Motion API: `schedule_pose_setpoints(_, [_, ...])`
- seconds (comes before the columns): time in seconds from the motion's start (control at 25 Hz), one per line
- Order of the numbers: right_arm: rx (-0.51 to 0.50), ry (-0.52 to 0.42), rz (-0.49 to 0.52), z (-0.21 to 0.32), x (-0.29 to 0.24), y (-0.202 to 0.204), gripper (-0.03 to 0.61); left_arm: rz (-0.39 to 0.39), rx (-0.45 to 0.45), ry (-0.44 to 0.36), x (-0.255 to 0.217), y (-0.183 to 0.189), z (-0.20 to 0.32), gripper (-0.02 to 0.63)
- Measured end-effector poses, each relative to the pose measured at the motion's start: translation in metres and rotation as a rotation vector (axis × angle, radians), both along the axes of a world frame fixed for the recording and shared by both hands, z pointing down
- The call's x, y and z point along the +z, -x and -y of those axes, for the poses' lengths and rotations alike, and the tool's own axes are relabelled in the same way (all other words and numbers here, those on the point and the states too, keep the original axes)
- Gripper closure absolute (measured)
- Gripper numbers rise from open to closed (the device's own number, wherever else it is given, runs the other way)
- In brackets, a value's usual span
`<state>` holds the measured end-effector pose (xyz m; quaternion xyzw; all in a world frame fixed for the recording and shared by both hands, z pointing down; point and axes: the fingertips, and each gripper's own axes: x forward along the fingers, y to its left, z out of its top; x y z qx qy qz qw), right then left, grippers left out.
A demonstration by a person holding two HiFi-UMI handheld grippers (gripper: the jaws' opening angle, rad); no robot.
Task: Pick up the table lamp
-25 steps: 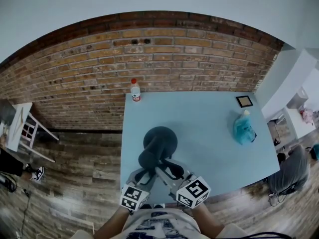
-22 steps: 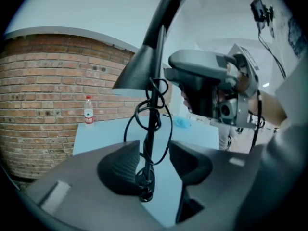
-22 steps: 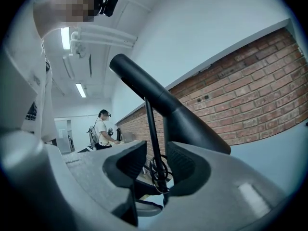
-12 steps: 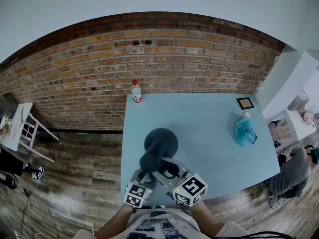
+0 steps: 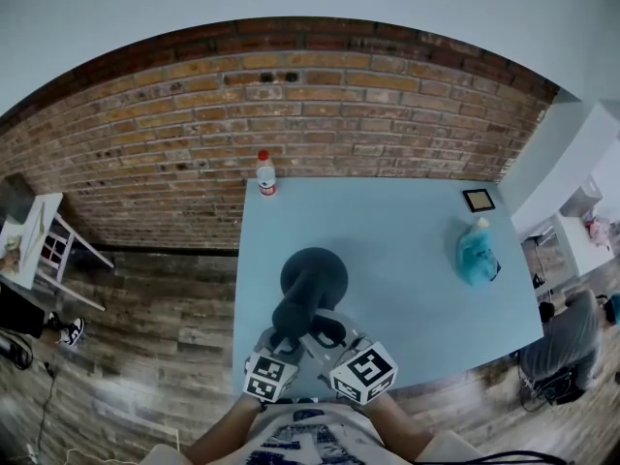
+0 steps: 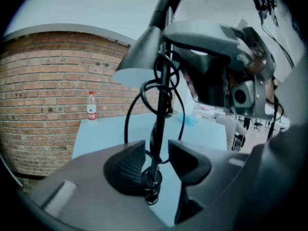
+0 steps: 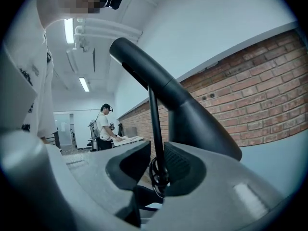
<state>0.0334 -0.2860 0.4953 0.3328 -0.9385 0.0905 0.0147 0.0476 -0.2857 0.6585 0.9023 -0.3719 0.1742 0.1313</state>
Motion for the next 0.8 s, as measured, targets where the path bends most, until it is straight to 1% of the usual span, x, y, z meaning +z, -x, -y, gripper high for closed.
schedule_pose_setpoints(0.08, [0.009, -0.002, -0.001, 0.0000, 0.0001, -0.0008, 0.499, 0.003, 0.010, -0.002, -0.0041, -0.0023, -0.0013, 0.469])
schedule_pose_setpoints(0.16, [0.017, 0.001, 0.002, 0.0009, -0.0001, -0.0013, 0.499, 0.014, 0.018, -0.007, -0.0080, -0.0034, -0.0018, 0.506])
schedule_pose_setpoints(0.24, [0.027, 0.001, 0.006, 0.0027, 0.0000, -0.0019, 0.525, 0.025, 0.018, -0.014, -0.0084, -0.0022, -0.0004, 0.525])
schedule_pose_setpoints(0.32, [0.030, -0.002, 0.012, 0.0037, 0.0000, -0.0020, 0.525, 0.029, 0.021, -0.016, -0.0078, -0.0013, 0.0012, 0.543])
schedule_pose_setpoints(0.44, [0.041, 0.000, 0.020, 0.0036, 0.0008, -0.0025, 0.526, 0.033, 0.026, -0.013, -0.0069, -0.0018, 0.0008, 0.543])
schedule_pose_setpoints(0.56, [0.065, 0.001, 0.025, 0.0029, 0.0012, -0.0024, 0.529, 0.017, 0.014, 0.005, -0.0070, -0.0013, 0.0000, 0.545])
schedule_pose_setpoints(0.8, [0.048, -0.005, 0.026, 0.0029, 0.0009, -0.0021, 0.534, -0.005, -0.008, -0.009, -0.0027, 0.0015, 0.0019, 0.548])
